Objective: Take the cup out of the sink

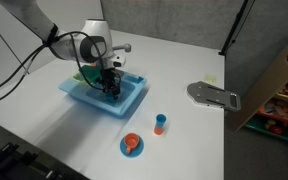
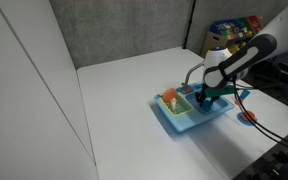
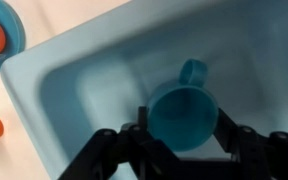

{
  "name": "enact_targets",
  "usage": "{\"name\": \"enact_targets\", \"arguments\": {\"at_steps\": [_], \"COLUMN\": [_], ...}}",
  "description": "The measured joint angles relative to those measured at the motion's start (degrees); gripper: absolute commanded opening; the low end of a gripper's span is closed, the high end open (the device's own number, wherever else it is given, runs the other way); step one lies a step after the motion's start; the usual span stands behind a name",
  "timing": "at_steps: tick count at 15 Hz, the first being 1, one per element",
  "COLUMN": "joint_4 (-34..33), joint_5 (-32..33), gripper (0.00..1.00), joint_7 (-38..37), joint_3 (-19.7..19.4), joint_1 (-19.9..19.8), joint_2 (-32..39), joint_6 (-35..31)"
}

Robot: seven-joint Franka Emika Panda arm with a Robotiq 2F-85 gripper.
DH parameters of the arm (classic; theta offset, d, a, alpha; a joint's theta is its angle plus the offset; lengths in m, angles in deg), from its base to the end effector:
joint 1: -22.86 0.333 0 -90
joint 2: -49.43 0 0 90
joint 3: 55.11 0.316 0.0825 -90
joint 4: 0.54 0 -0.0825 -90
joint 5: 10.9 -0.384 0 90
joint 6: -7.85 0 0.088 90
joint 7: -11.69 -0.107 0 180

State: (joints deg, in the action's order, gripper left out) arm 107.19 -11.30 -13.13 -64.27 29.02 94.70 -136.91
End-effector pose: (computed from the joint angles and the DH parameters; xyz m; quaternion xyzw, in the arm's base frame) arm 0.6036 -0.0323 0.0791 0.9708 -0.2234 -0.0552 0.0680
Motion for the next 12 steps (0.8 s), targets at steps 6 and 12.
{"name": "enact_targets", "arguments": {"at_steps": [6,12], "joint_4": [-0.1,1.0], "joint_5": [0.0,0.0], "gripper": [0.34,0.34], "joint_7": [0.2,1.7], "joint_3": [0.0,0.5], "joint_1": [0.1,0.1], "joint_2": [-1.1,-6.7], "joint_6": [0.7,5.3]}}
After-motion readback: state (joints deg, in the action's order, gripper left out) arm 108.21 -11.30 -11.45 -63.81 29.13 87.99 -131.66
